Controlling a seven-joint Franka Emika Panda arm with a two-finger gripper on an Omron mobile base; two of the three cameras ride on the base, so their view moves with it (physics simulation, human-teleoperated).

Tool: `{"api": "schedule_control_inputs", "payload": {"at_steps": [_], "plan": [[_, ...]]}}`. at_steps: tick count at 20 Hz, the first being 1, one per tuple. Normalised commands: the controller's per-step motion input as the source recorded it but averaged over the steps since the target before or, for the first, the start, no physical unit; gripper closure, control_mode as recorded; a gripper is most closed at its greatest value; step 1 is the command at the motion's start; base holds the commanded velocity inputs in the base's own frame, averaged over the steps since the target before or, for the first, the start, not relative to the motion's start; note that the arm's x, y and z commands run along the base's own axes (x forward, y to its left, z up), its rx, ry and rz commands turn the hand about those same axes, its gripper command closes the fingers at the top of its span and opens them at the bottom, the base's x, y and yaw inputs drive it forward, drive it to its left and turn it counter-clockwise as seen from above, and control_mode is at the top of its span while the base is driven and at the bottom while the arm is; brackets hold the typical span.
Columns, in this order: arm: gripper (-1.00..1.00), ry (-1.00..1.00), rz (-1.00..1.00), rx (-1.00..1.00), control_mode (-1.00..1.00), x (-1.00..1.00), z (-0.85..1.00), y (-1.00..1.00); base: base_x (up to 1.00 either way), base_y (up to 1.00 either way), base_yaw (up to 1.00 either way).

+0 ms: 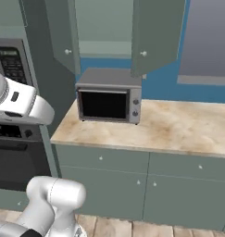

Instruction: Close all open cabinet doors.

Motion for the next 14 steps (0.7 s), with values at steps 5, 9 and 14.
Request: {"api": "schedule_control_inputs", "payload": {"at_steps": [5, 9, 14], "plan": [[-1.0, 0.0, 0.0, 0.0, 1.0, 0.0, 0.0, 0.0, 0.8, -0.12, 0.24], [-1.0, 0.0, 0.0, 0.0, 1.0, 0.0, 0.0, 0.0, 0.34, -0.17, 0.1], [-1.0, 0.0, 0.0, 0.0, 1.0, 0.0, 0.0, 0.0, 0.22, -0.18, 0.0]]}}
